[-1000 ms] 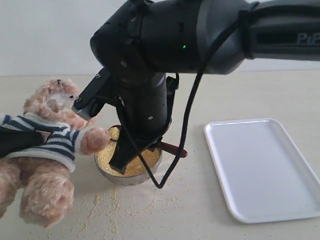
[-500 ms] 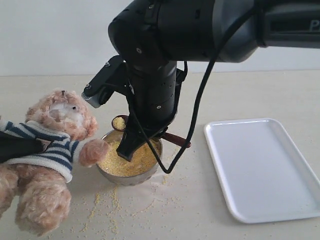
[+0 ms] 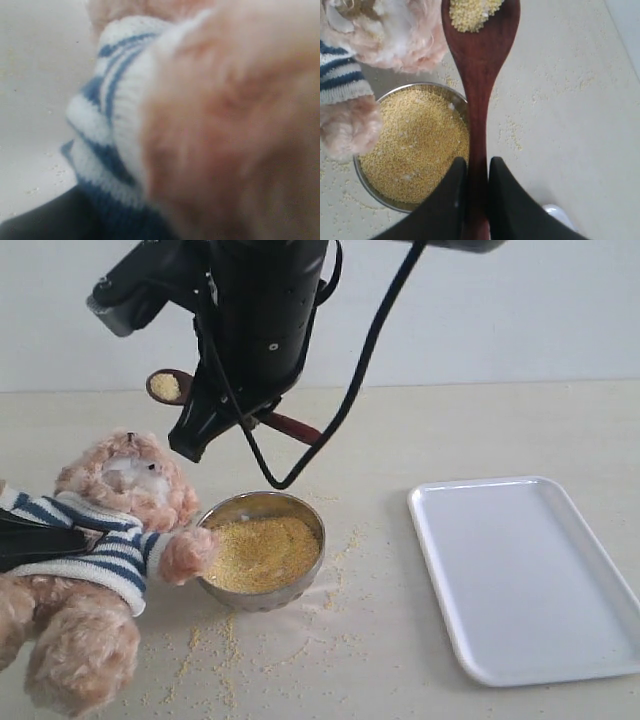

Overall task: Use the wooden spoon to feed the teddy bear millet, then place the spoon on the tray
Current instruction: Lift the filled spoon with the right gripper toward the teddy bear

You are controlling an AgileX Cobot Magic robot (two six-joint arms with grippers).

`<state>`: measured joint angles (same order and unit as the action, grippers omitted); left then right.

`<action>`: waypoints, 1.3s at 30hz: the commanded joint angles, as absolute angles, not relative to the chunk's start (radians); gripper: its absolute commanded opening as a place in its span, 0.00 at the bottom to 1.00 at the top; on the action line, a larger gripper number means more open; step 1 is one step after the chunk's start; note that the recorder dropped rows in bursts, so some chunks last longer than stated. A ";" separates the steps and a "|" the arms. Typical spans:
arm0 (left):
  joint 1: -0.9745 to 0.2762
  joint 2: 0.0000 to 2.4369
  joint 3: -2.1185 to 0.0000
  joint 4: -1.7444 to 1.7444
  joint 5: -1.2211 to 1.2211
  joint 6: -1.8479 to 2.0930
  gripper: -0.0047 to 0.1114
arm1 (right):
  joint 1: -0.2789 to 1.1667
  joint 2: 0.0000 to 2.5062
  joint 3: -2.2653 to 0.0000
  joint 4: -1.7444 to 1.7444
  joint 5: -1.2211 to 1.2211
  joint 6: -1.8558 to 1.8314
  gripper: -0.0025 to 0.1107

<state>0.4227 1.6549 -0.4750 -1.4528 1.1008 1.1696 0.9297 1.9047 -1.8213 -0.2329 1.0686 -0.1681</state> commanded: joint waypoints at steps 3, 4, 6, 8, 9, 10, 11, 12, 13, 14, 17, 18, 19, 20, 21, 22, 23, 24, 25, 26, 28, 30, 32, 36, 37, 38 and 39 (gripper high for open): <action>0.426 1.652 -0.443 -1.458 1.129 1.092 0.08 | 0.926 1.896 -1.842 -0.221 1.082 -0.227 0.02; 0.426 1.652 -0.435 -1.461 1.142 1.088 0.08 | 0.926 1.896 -1.842 -0.221 1.071 -0.244 0.02; 0.426 1.652 -0.428 -1.486 1.190 1.085 0.08 | 0.926 1.896 -1.842 -0.221 1.045 -0.251 0.02; 0.426 1.652 -0.426 -1.499 1.221 1.085 0.08 | 0.928 1.896 -1.842 -0.221 1.026 -0.261 0.02; 0.426 1.652 -0.426 -1.504 1.221 1.085 0.08 | 0.928 1.896 -1.842 -0.215 1.020 -0.279 0.02; 0.426 1.652 -0.426 -1.506 1.221 1.087 0.08 | 0.928 1.896 -1.842 -0.212 1.018 -0.292 0.02; 0.426 1.652 -0.426 -1.506 1.221 1.089 0.08 | 0.928 1.896 -1.842 -0.210 1.018 -0.308 0.02; 0.426 1.652 -0.426 -1.506 1.221 1.091 0.08 | 0.928 1.898 -1.842 -0.210 1.018 -0.324 0.02; 0.426 1.652 -0.426 -1.510 1.221 1.091 0.08 | 0.928 1.903 -1.842 -0.210 1.018 -0.330 0.02; 0.426 1.652 -0.426 -1.515 1.221 1.091 0.08 | 0.928 1.905 -1.842 -0.210 1.018 -0.340 0.02; 0.426 1.652 -0.426 -1.537 1.221 1.123 0.08 | 0.934 1.921 -1.842 -0.210 1.021 -0.401 0.02; 0.426 1.652 -0.426 -1.544 1.221 1.126 0.08 | 0.938 1.931 -1.842 -0.222 1.016 -0.401 0.02; 0.426 1.652 -0.426 -1.545 1.221 1.126 0.08 | 0.938 1.933 -1.842 -0.225 1.013 -0.401 0.02; 0.426 1.652 -0.426 -1.548 1.221 1.128 0.08 | 0.944 1.945 -1.842 -0.225 1.005 -0.401 0.02; 0.426 1.652 -0.426 -1.552 1.221 1.132 0.08 | 0.948 1.953 -1.842 -0.225 1.002 -0.401 0.02; 0.426 1.652 -0.426 -1.553 1.221 1.134 0.08 | 0.955 1.962 -1.842 -0.225 0.997 -0.404 0.02; 0.426 1.652 -0.426 -1.556 1.221 1.145 0.08 | 0.963 1.969 -1.842 -0.229 0.995 -0.406 0.02; 0.426 1.652 -0.426 -1.556 1.221 1.145 0.08 | 0.972 1.980 -1.842 -0.247 0.995 -0.411 0.02; 0.426 1.652 -0.426 -1.556 1.221 1.145 0.08 | 0.979 1.987 -1.842 -0.264 0.992 -0.413 0.02; 0.426 1.652 -0.426 -1.556 1.221 1.145 0.08 | 0.989 1.995 -1.842 -0.290 0.987 -0.413 0.02; 0.426 1.652 -0.426 -1.556 1.221 1.150 0.08 | 1.009 2.007 -1.842 -0.337 0.985 -0.413 0.02; 0.426 1.652 -0.426 -1.558 1.221 1.152 0.08 | 1.030 2.018 -1.842 -0.392 0.985 -0.413 0.02; 0.426 1.652 -0.426 -1.558 1.221 1.152 0.08 | 1.052 2.025 -1.842 -0.458 0.989 -0.413 0.02; 0.426 1.652 -0.426 -1.558 1.221 1.152 0.08 | 1.101 2.033 -1.842 -0.593 0.991 -0.397 0.02; 0.426 1.652 -0.426 -1.558 1.221 1.152 0.08 | 1.113 2.033 -1.842 -0.626 0.993 -0.394 0.02; 0.426 1.652 -0.426 -1.558 1.221 1.152 0.08 | 1.121 2.034 -1.842 -0.648 0.993 -0.391 0.02; 0.426 1.652 -0.426 -1.558 1.221 1.152 0.08 | 1.131 2.034 -1.842 -0.672 0.995 -0.388 0.02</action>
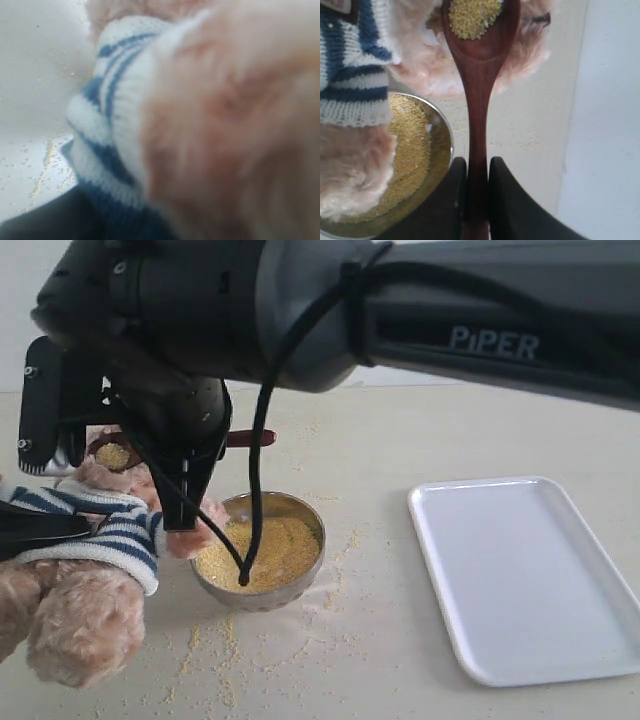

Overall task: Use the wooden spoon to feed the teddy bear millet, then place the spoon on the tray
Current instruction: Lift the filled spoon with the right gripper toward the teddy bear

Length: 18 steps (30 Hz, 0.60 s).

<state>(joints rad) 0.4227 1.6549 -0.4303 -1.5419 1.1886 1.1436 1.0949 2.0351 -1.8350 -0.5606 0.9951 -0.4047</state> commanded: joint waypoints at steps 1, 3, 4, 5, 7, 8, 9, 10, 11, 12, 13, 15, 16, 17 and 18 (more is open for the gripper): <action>0.426 1.652 -0.426 -1.558 1.221 1.152 0.08 | 1.140 2.034 -1.842 -0.695 0.998 -0.375 0.02; 0.426 1.652 -0.426 -1.558 1.221 1.152 0.08 | 1.149 2.034 -1.842 -0.728 1.006 -0.356 0.02; 0.426 1.652 -0.426 -1.558 1.221 1.152 0.08 | 1.156 2.034 -1.842 -0.743 1.010 -0.353 0.02; 0.426 1.652 -0.426 -1.558 1.221 1.154 0.08 | 1.156 2.034 -1.842 -0.751 1.017 -0.350 0.02; 0.426 1.652 -0.426 -1.558 1.221 1.163 0.08 | 1.156 2.034 -1.842 -0.757 1.030 -0.350 0.02; 0.426 1.652 -0.426 -1.558 1.221 1.163 0.08 | 1.156 2.034 -1.842 -0.764 1.038 -0.350 0.02; 0.426 1.652 -0.426 -1.558 1.221 1.163 0.08 | 1.156 2.034 -1.842 -0.774 1.047 -0.350 0.02; 0.426 1.652 -0.426 -1.558 1.221 1.163 0.08 | 1.156 2.034 -1.842 -0.779 1.051 -0.350 0.02; 0.426 1.652 -0.426 -1.558 1.221 1.163 0.08 | 1.156 2.034 -1.842 -0.780 1.054 -0.350 0.02; 0.426 1.652 -0.426 -1.558 1.221 1.163 0.08 | 1.156 2.034 -1.842 -0.789 1.056 -0.350 0.02; 0.426 1.652 -0.426 -1.558 1.221 1.163 0.08 | 1.156 2.034 -1.842 -0.805 1.063 -0.350 0.02; 0.426 1.652 -0.426 -1.558 1.221 1.166 0.08 | 1.156 2.034 -1.842 -0.827 1.066 -0.350 0.02; 0.426 1.652 -0.426 -1.558 1.221 1.166 0.08 | 1.156 2.034 -1.842 -0.831 1.064 -0.350 0.02; 0.426 1.652 -0.426 -1.558 1.221 1.166 0.08 | 1.156 2.034 -1.842 -0.831 1.064 -0.350 0.02; 0.426 1.652 -0.426 -1.558 1.221 1.166 0.08 | 1.159 2.034 -1.842 -0.837 1.064 -0.350 0.02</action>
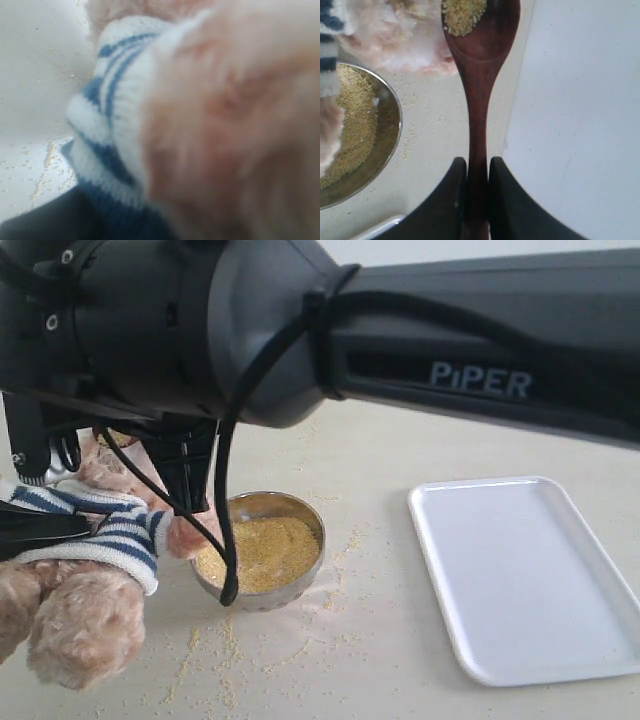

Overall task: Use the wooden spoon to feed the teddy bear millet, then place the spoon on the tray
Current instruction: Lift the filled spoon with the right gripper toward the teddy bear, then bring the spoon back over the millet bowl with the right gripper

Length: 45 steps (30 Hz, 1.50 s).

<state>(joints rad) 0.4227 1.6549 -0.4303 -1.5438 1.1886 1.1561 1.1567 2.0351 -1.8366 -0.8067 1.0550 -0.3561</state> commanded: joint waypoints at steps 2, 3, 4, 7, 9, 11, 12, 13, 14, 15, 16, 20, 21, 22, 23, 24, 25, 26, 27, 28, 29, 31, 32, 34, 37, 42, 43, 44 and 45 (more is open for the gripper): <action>0.426 1.652 -0.426 -1.558 1.221 1.166 0.08 | 1.163 2.034 -1.833 -0.862 1.063 -0.350 0.02; 0.426 1.652 -0.426 -1.558 1.221 1.166 0.08 | 1.166 2.034 -1.825 -0.882 1.064 -0.350 0.02; 0.426 1.652 -0.426 -1.558 1.221 1.166 0.08 | 1.170 2.034 -1.813 -0.896 1.066 -0.349 0.02; 0.426 1.652 -0.426 -1.558 1.221 1.166 0.08 | 1.184 2.034 -1.785 -0.936 1.061 -0.339 0.02; 0.426 1.652 -0.426 -1.558 1.221 1.166 0.08 | 1.186 2.034 -1.768 -0.959 1.049 -0.306 0.02; 0.426 1.652 -0.426 -1.558 1.221 1.166 0.08 | 1.188 2.034 -1.755 -0.972 1.040 -0.283 0.02; 0.426 1.652 -0.426 -1.558 1.221 1.168 0.08 | 1.190 2.034 -1.753 -0.982 1.040 -0.269 0.02; 0.426 1.652 -0.426 -1.560 1.221 1.168 0.08 | 1.190 2.034 -1.753 -0.998 1.040 -0.252 0.02; 0.426 1.652 -0.426 -1.560 1.221 1.168 0.08 | 1.192 2.034 -1.753 -1.011 1.038 -0.238 0.02; 0.426 1.652 -0.426 -1.560 1.221 1.168 0.08 | 1.195 2.034 -1.753 -1.029 1.038 -0.231 0.02; 0.426 1.652 -0.426 -1.562 1.221 1.168 0.08 | 1.199 2.034 -1.753 -1.044 1.038 -0.231 0.02; 0.426 1.652 -0.426 -1.568 1.221 1.168 0.08 | 1.215 2.034 -1.753 -1.071 1.043 -0.249 0.02; 0.426 1.652 -0.426 -1.568 1.221 1.168 0.08 | 1.218 2.034 -1.753 -1.077 1.042 -0.249 0.02; 0.426 1.652 -0.426 -1.568 1.221 1.168 0.08 | 1.219 2.034 -1.753 -1.093 1.042 -0.249 0.02; 0.426 1.652 -0.426 -1.568 1.221 1.168 0.08 | 1.219 2.034 -1.753 -1.102 1.042 -0.249 0.02; 0.426 1.652 -0.426 -1.568 1.221 1.168 0.08 | 1.219 2.034 -1.753 -1.117 1.051 -0.245 0.02; 0.426 1.652 -0.426 -1.571 1.221 1.168 0.08 | 1.219 2.034 -1.753 -1.117 1.053 -0.245 0.02; 0.426 1.652 -0.426 -1.574 1.221 1.168 0.08 | 1.219 2.034 -1.753 -1.117 1.056 -0.245 0.02; 0.426 1.652 -0.426 -1.574 1.221 1.168 0.08 | 1.219 2.034 -1.753 -1.117 1.057 -0.243 0.02; 0.426 1.652 -0.426 -1.577 1.221 1.168 0.08 | 1.219 2.034 -1.753 -1.117 1.057 -0.243 0.02; 0.426 1.652 -0.426 -1.578 1.221 1.170 0.08 | 1.227 2.034 -1.753 -1.125 1.055 -0.236 0.02; 0.426 1.652 -0.426 -1.580 1.221 1.170 0.08 | 1.238 2.034 -1.753 -1.154 1.043 -0.212 0.02; 0.426 1.652 -0.426 -1.580 1.221 1.170 0.08 | 1.245 2.034 -1.753 -1.171 1.043 -0.202 0.02; 0.426 1.652 -0.426 -1.580 1.221 1.174 0.08 | 1.247 2.034 -1.753 -1.173 1.053 -0.199 0.02; 0.426 1.652 -0.426 -1.578 1.221 1.174 0.08 | 1.247 2.034 -1.753 -1.171 1.069 -0.202 0.02; 0.426 1.652 -0.426 -1.578 1.221 1.174 0.08 | 1.256 2.034 -1.691 -1.264 1.017 -0.136 0.02; 0.426 1.652 -0.426 -1.578 1.221 1.174 0.08 | 1.262 2.034 -1.662 -1.298 1.008 -0.109 0.02; 0.426 1.652 -0.426 -1.578 1.221 1.174 0.08 | 1.264 2.034 -1.652 -1.298 1.010 -0.107 0.02; 0.426 1.652 -0.426 -1.578 1.221 1.174 0.08 | 1.266 2.034 -1.647 -1.288 1.015 -0.102 0.02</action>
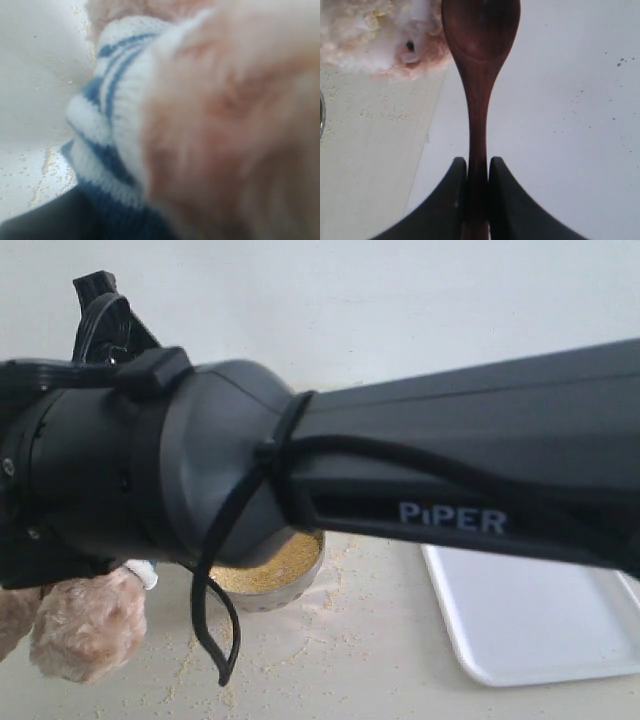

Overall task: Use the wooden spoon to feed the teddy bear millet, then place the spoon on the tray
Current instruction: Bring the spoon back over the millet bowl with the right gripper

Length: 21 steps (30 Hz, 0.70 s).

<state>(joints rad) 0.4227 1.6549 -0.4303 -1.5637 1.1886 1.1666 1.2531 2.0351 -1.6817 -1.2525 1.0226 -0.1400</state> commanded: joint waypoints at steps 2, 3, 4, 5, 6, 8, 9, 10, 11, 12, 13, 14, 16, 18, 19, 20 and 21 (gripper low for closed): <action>0.426 1.652 -0.426 -1.580 1.221 1.174 0.08 | 1.266 2.034 -1.645 -1.277 1.033 -0.088 0.02; 0.426 1.652 -0.426 -1.580 1.221 1.174 0.08 | 1.266 2.034 -1.645 -1.277 1.040 -0.077 0.02; 0.426 1.652 -0.426 -1.580 1.221 1.174 0.08 | 1.266 2.034 -1.645 -1.277 1.052 -0.068 0.02; 0.426 1.652 -0.426 -1.580 1.221 1.174 0.08 | 1.266 2.034 -1.645 -1.277 1.060 -0.059 0.02; 0.426 1.652 -0.426 -1.580 1.221 1.177 0.08 | 1.266 2.034 -1.645 -1.277 1.070 -0.043 0.02; 0.426 1.652 -0.426 -1.580 1.221 1.182 0.08 | 1.266 2.027 -1.645 -1.273 1.084 -0.011 0.02; 0.426 1.652 -0.426 -1.580 1.221 1.184 0.08 | 1.266 2.022 -1.645 -1.259 1.085 0.006 0.02; 0.426 1.652 -0.426 -1.582 1.221 1.185 0.08 | 1.266 2.013 -1.645 -1.251 1.088 0.022 0.02; 0.426 1.652 -0.426 -1.582 1.221 1.185 0.08 | 1.266 2.004 -1.645 -1.240 1.090 0.029 0.02; 0.426 1.652 -0.426 -1.586 1.221 1.200 0.08 | 1.266 1.976 -1.645 -1.217 1.090 0.046 0.02; 0.426 1.652 -0.426 -1.589 1.221 1.209 0.08 | 1.266 1.963 -1.645 -1.205 1.090 0.053 0.02; 0.426 1.652 -0.426 -1.589 1.221 1.209 0.08 | 1.266 1.945 -1.645 -1.197 1.090 0.057 0.02; 0.426 1.652 -0.426 -1.589 1.221 1.209 0.08 | 1.266 1.903 -1.645 -1.171 1.083 0.057 0.02; 0.426 1.652 -0.426 -1.589 1.221 1.209 0.08 | 1.264 1.859 -1.645 -1.127 1.072 0.049 0.02; 0.426 1.652 -0.426 -1.589 1.221 1.209 0.08 | 1.256 1.819 -1.645 -1.078 1.072 0.037 0.02; 0.426 1.652 -0.426 -1.589 1.221 1.209 0.08 | 1.246 1.797 -1.645 -1.036 1.068 0.022 0.02; 0.426 1.652 -0.426 -1.589 1.221 1.211 0.08 | 1.214 1.758 -1.645 -0.933 1.066 -0.024 0.02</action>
